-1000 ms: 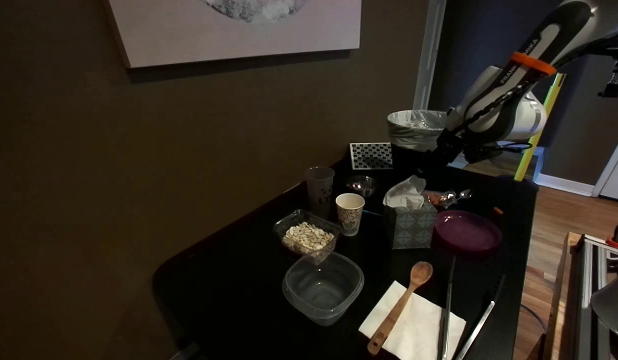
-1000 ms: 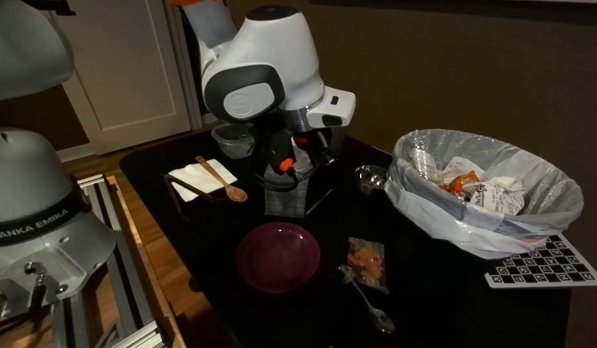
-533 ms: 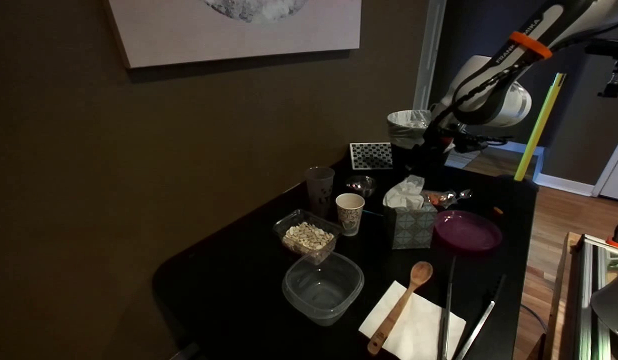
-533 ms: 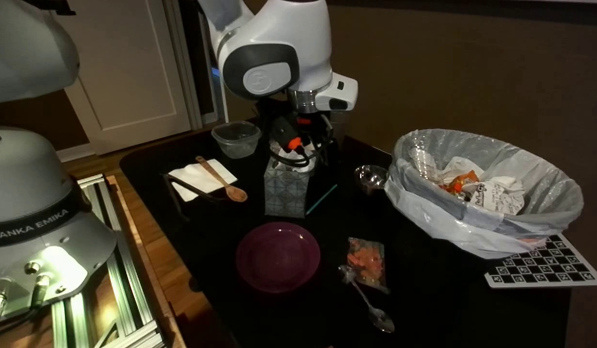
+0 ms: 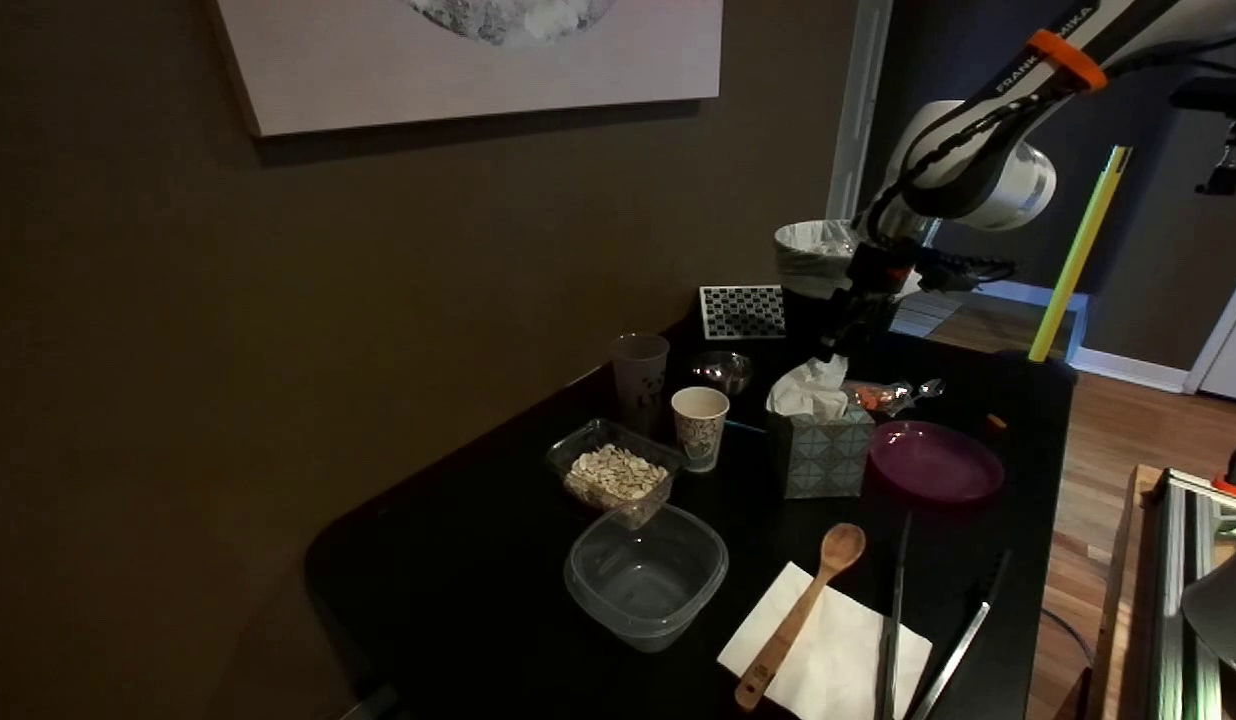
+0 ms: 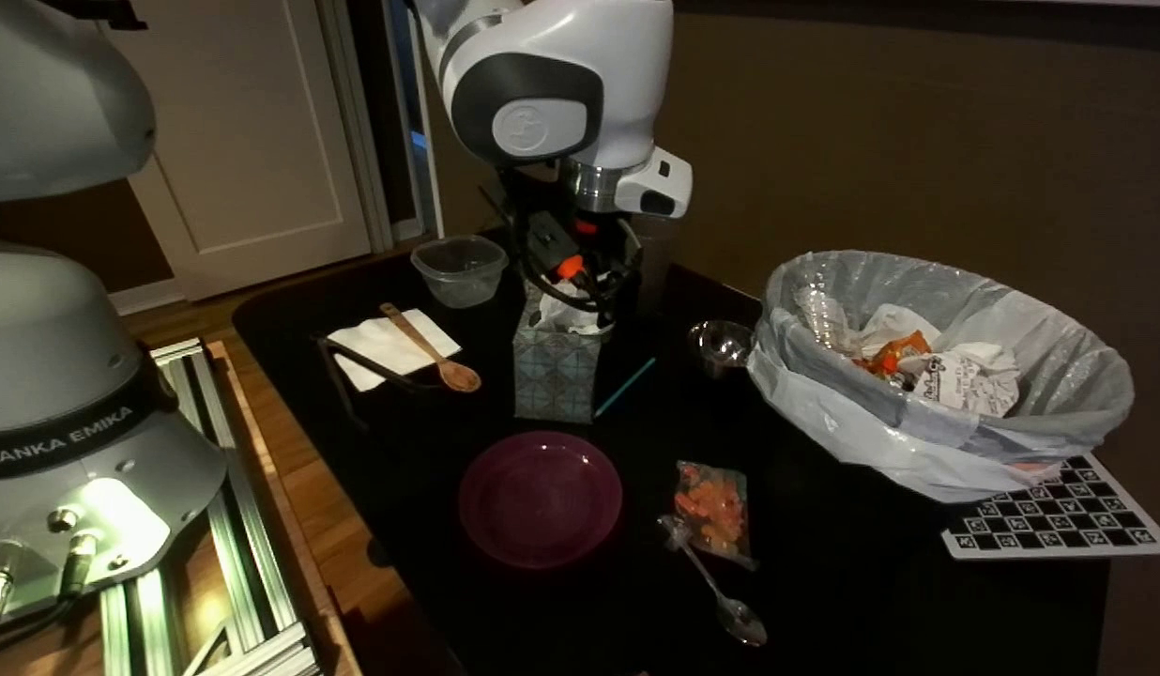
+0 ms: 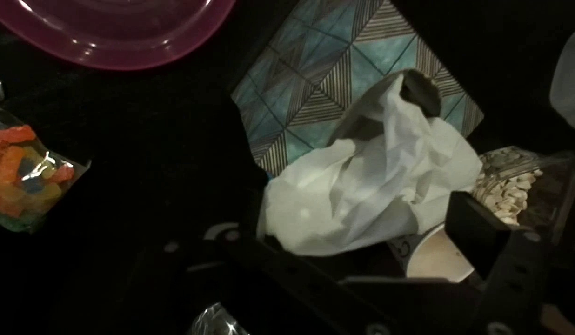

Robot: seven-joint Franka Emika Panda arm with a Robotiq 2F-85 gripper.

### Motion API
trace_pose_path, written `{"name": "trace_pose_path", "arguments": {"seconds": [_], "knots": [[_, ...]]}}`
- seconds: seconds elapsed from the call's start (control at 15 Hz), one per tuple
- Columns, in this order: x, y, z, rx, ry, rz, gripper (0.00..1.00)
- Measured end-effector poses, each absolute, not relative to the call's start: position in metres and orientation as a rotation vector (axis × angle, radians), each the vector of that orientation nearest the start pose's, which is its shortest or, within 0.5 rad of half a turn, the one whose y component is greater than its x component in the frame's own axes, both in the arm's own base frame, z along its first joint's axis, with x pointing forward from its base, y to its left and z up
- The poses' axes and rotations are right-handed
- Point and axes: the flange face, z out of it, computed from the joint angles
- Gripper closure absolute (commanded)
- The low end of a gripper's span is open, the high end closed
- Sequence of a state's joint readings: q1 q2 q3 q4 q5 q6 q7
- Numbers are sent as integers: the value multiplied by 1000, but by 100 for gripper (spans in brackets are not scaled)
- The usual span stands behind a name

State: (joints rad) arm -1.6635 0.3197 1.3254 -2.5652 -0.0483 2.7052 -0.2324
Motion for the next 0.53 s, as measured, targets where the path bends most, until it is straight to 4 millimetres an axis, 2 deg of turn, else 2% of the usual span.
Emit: {"name": "trace_pose_path", "arguments": {"seconds": [0.07,0.53], "knots": [[438,-128,245,-2868,112,-190,30],[436,-126,243,-2856,93,-161,83]]}}
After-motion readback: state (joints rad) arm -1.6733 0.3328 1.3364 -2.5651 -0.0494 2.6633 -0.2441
